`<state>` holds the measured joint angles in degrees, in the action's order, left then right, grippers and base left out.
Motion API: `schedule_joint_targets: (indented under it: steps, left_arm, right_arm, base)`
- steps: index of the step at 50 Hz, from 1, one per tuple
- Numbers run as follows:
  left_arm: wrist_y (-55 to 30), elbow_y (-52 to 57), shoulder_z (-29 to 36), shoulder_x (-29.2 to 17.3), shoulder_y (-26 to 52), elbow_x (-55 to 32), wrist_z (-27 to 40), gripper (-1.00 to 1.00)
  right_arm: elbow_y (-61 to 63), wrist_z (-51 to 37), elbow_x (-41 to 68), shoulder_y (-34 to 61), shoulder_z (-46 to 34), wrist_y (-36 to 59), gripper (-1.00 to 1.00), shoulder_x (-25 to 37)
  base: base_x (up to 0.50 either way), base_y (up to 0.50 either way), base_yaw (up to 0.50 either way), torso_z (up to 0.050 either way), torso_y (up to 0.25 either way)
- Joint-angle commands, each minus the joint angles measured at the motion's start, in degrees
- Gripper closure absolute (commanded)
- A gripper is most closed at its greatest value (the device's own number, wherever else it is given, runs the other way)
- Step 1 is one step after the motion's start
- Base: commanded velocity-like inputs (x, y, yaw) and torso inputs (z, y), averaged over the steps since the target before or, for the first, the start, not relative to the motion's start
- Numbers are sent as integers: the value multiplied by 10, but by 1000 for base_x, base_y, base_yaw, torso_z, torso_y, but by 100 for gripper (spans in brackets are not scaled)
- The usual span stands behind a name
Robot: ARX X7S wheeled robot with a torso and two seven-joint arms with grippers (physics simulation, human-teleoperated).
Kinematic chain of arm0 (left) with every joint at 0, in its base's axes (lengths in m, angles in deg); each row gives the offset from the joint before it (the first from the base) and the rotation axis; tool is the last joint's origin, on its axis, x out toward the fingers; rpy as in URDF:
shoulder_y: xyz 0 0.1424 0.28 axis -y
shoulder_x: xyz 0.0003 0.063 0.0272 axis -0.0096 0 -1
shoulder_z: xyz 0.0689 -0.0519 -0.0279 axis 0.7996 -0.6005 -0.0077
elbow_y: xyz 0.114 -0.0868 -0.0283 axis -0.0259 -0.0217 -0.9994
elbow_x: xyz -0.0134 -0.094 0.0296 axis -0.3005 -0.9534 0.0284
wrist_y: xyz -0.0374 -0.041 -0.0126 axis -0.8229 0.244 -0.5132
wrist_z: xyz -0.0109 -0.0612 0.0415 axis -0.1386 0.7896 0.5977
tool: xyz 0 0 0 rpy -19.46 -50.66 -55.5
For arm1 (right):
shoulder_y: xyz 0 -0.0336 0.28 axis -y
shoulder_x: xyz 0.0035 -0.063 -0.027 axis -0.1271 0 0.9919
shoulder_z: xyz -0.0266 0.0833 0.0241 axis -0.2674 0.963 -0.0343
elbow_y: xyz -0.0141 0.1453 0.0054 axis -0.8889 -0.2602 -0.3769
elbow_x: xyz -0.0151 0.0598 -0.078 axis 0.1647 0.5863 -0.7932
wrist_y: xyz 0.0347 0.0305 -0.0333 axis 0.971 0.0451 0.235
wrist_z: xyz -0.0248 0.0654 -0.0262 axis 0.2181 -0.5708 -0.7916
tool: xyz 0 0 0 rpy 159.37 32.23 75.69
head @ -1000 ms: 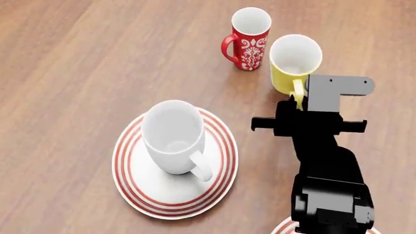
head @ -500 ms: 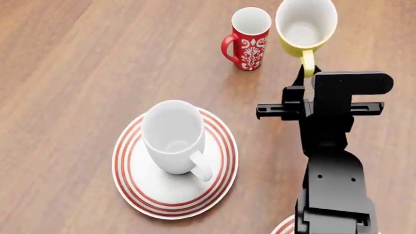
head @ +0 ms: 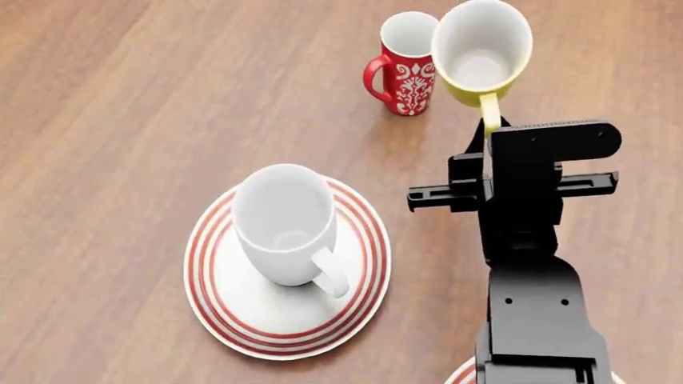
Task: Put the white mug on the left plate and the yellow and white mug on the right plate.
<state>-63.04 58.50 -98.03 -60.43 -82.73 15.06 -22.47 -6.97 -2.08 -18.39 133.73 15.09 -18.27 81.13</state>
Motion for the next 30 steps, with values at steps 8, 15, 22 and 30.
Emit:
schedule_joint_targets:
  steps: [8,15,22,30]
  left_arm:
    - [1,2,-3,-5,-2,-7,2,-100]
    - [-2,6,6,-7,-4,-3,2,-100]
    - [-2,7,6,-9,-3,-2,3,-100]
    - [-9,15,10,-11,0,-3,12,-100]
  right_arm:
    - [293,40,66,-152,35,122,100,14]
    - [441,25,80,-253,61,183,100,25]
    - [545,29,97,-335,72,219,100,37]
    - [653,33,119,-406,81,279,100,44]
  base:
    - [0,0,0,0,0]
    - [0,0,0,0,0]
    - [0,0,0,0,0]
    - [0,0,0,0,2]
